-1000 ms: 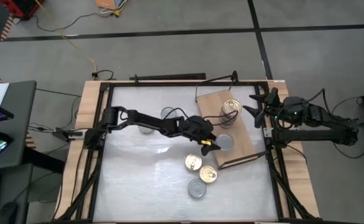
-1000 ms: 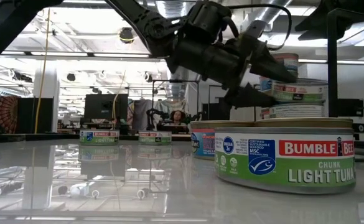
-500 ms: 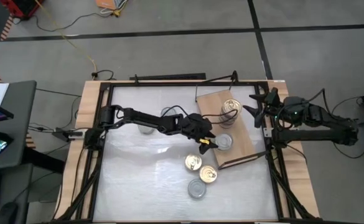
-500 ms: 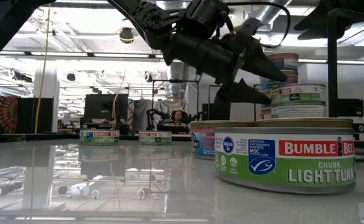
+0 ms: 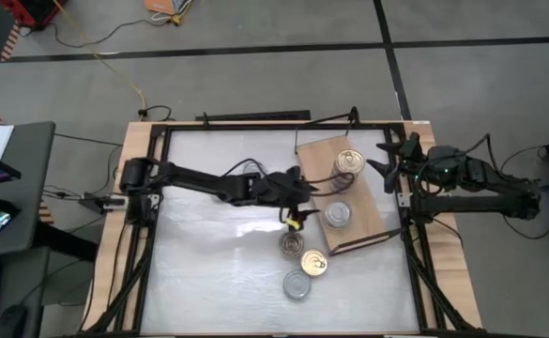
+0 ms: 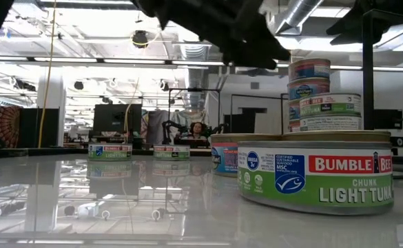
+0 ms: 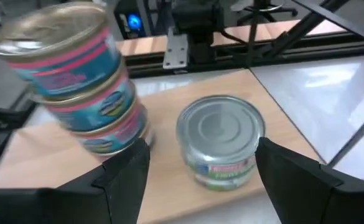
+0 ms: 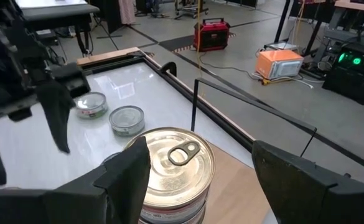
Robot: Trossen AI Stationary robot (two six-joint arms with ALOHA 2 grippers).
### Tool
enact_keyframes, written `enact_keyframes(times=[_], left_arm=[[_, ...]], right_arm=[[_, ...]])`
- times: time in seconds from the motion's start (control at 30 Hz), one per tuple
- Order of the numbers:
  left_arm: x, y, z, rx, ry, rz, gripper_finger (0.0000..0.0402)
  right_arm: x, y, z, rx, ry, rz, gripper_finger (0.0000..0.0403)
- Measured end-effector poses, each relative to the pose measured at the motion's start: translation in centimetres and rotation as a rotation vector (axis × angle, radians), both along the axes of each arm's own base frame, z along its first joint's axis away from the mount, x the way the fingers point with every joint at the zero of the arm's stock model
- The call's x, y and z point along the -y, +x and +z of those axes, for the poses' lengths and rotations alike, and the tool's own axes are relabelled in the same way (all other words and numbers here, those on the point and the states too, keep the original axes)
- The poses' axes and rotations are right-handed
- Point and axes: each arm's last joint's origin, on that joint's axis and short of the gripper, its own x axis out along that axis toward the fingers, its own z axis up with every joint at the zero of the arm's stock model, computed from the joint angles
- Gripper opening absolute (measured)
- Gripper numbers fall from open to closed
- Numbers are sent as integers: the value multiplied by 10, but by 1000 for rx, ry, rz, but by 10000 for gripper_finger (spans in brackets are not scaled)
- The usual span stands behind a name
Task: Stack canned seafood by type on shelf
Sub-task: Stack the green tuna can on the green tuna can on the shelf
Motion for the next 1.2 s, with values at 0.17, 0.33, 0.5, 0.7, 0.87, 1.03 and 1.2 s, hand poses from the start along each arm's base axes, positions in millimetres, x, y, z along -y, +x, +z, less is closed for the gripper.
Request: enact_keyframes(times=[0.17,0.33,0.5,0.7,0.87,1.03,1.2], left_arm=[[0,-31,-16,-10,32,107,279],[-2,-72,-34,-32,31,145,279],[0,-105,-39,-50,43,230,279],[9,-133,-48,13,126,267,279],[9,-150,-63,28,151,268,279],[7,-155,-71,18,109,293,279],[16,-157,-66,25,144,247,279]], right_arm=[[-2,4,1,0,-8,65,306],[-8,34,-2,46,-93,191,306],[-13,73,-3,68,-167,249,306],[-19,119,-7,16,-211,291,306],[-27,160,-10,-72,-206,268,306],[-43,199,-28,-226,-224,258,306],[-60,229,-33,-411,-204,296,306]])
